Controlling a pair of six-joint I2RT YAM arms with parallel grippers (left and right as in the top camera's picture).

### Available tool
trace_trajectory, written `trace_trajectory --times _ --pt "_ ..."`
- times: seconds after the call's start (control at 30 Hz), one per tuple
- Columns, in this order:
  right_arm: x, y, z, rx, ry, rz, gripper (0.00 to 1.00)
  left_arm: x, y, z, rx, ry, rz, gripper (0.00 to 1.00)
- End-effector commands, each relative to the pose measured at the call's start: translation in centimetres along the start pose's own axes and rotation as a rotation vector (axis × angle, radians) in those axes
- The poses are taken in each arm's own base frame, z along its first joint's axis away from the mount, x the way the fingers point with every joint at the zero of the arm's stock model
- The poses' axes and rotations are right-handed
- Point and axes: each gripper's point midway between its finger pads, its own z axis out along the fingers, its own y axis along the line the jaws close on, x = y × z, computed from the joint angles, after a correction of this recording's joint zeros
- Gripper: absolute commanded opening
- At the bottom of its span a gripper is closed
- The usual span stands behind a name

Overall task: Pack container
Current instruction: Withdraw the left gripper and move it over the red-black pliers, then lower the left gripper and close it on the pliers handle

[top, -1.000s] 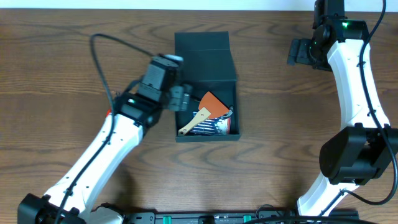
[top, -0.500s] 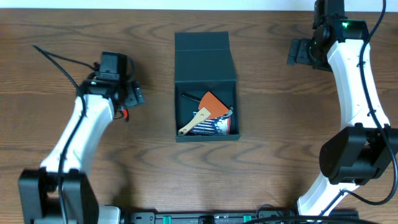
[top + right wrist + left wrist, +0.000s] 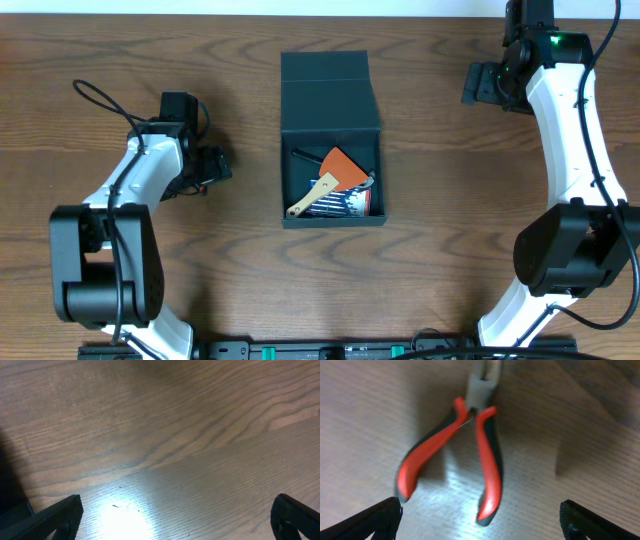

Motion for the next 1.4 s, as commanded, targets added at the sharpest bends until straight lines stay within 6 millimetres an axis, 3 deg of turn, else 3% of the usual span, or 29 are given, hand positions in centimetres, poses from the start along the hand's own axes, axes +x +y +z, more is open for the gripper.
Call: trace_trajectory --times 0.0,0.13,0.3,0.33,1.03,1.37 --pt "-0.7 -0.4 -1.1 0.003 -0.033 0.029 0.99 -0.1 -0.7 0.3 0.040 0.015 0.060 0.99" --pt "-0.7 -0.4 -1.1 0.003 -0.033 0.029 0.99 -0.3 -1.0 0.4 0.051 0.007 0.071 0.99" --pt "-0.7 -0.4 -1.1 0.003 -0.033 0.029 0.99 -0.4 -1.1 0.4 0.055 0.002 0.070 0.70" --pt "-0.7 -0.4 -1.1 0.003 -0.033 0.029 0.99 -0.5 -1.1 0.3 0.056 0.000 0.069 0.69" --pt "-0.7 -0.4 -1.1 0.003 -0.033 0.029 0.99 -1.2 -1.4 0.8 0.067 -0.021 -0.131 0.69" --pt "-0.7 -0.4 -1.1 0.003 -0.033 0.029 0.99 -0.4 -1.1 2.5 0.044 0.028 -0.163 0.69"
